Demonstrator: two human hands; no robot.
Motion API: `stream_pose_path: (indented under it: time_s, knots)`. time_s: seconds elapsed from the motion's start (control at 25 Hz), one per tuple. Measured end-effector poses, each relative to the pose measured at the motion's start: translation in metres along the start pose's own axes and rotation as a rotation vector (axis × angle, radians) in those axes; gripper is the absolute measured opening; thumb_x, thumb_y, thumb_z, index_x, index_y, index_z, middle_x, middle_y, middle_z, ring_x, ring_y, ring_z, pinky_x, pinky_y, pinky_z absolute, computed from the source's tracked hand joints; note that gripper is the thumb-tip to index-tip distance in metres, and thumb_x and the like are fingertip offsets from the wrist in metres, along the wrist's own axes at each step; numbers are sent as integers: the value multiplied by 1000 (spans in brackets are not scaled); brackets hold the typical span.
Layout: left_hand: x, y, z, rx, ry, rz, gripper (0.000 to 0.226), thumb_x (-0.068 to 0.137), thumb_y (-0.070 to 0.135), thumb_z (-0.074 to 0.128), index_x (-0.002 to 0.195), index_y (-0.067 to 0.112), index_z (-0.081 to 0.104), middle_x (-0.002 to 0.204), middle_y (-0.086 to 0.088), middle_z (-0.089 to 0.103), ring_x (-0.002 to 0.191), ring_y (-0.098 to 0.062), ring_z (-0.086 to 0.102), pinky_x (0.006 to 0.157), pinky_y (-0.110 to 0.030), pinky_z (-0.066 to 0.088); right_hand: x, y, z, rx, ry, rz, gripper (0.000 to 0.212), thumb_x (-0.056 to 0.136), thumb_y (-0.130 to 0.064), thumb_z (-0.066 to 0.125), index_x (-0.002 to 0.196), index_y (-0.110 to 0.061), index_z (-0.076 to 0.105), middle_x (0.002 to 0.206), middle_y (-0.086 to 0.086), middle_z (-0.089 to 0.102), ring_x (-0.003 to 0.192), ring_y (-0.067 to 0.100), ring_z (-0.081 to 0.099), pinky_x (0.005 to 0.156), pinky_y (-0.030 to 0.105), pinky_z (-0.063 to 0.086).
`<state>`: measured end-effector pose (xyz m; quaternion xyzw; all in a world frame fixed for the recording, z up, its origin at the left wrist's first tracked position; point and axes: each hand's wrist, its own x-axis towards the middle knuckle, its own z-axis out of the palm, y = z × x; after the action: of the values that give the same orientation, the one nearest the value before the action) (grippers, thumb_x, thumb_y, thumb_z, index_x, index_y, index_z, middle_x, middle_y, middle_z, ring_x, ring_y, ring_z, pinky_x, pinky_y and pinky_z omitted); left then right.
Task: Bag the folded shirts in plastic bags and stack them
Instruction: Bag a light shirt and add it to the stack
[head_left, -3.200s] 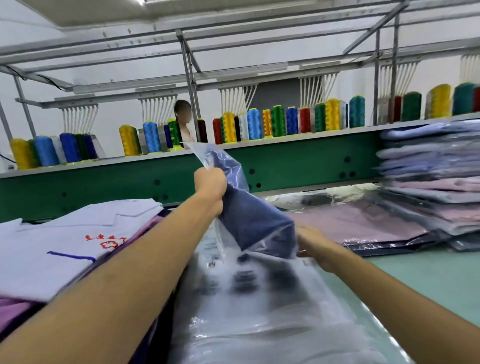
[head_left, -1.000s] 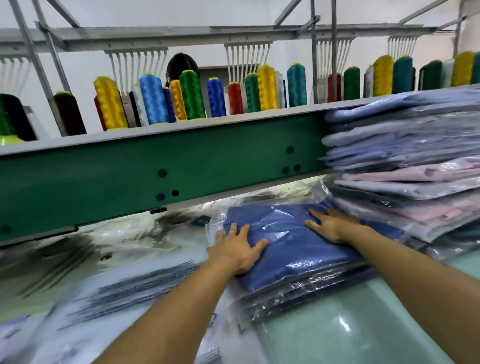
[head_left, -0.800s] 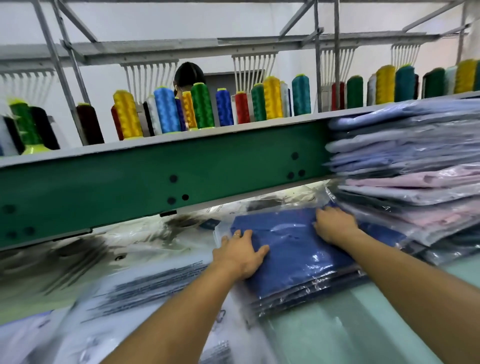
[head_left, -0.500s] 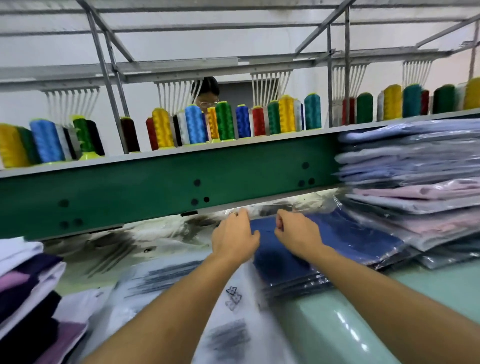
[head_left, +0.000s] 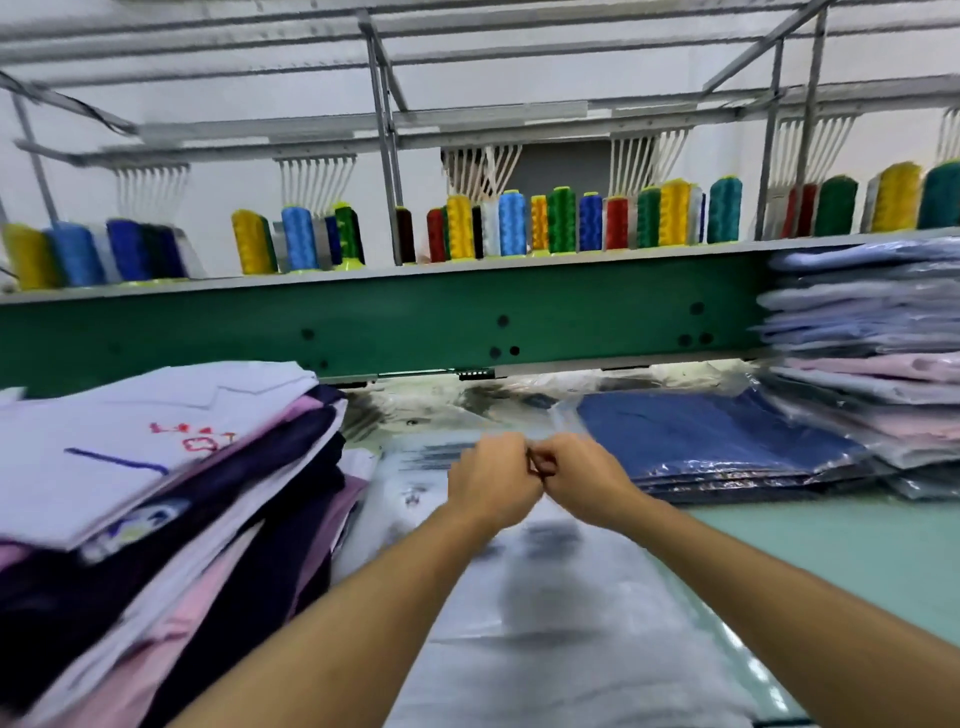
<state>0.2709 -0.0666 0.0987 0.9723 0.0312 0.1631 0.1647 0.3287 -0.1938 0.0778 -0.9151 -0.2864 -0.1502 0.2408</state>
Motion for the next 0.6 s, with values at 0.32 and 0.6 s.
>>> stream_pose_path:
  time_s: [0.32,0.6]
  knots:
    - [-59,-77,41,70,-396,-188,93,87,70,53,156,15,24,159,-11,30,145,-30,30,117,-45,28,-56,14,32,5,-316,-28,31,83,-26,65,67,-22,40,62,-7,44,62,13,38,60,34,32]
    - [-52,-97,49,-1,-111,-196,28,94,52,56,104,26,48,120,1,64,110,-25,59,91,-38,48,-48,49,24,40,-209,169,23,94,-48,64,104,-28,59,102,-3,55,91,18,56,69,29,43]
